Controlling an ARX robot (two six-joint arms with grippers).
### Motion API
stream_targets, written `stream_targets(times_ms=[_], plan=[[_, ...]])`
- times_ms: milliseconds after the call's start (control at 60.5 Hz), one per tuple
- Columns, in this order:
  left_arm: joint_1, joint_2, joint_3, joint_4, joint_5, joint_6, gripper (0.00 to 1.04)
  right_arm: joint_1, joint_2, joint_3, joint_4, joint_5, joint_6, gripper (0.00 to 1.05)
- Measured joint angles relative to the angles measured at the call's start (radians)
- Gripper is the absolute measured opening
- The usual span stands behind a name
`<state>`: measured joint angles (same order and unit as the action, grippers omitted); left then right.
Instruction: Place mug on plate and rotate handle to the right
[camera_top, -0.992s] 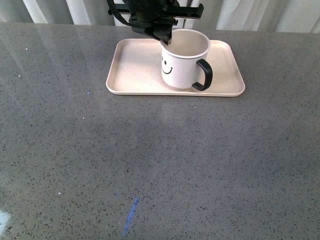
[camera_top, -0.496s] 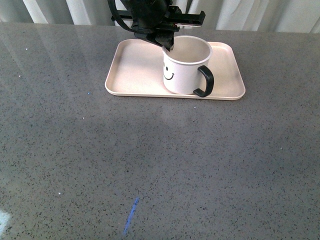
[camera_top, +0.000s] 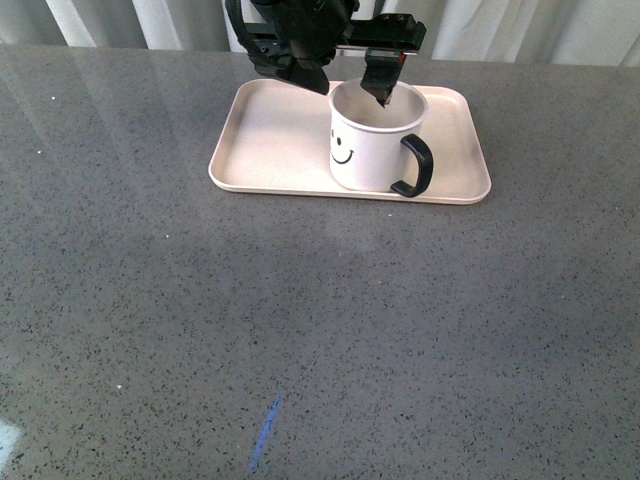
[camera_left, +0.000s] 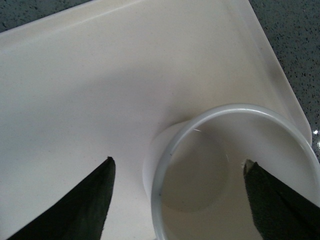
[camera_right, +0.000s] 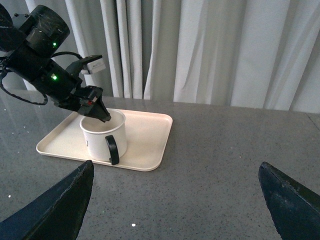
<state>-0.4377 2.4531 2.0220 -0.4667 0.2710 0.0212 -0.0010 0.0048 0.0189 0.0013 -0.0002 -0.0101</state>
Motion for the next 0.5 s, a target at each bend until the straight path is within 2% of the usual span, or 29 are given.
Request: stream_targets(times_ms=[116, 298, 496], plan=[[-0.016, -0.053, -0.084, 0.065, 0.011, -0.01, 0.97, 0.0, 0.0, 0.0, 0.0, 0.0, 0.0, 0.96], [-0.029, -0.226, -0.251, 0.198, 0.002, -0.052, 0.96, 0.0, 0.0, 0.0, 0.0, 0.0, 0.0, 0.96], [0.015, -0.466, -0.469, 0.355, -0.061, -0.093, 0.96, 0.0, 0.0, 0.0, 0.0, 0.0, 0.0, 0.96]])
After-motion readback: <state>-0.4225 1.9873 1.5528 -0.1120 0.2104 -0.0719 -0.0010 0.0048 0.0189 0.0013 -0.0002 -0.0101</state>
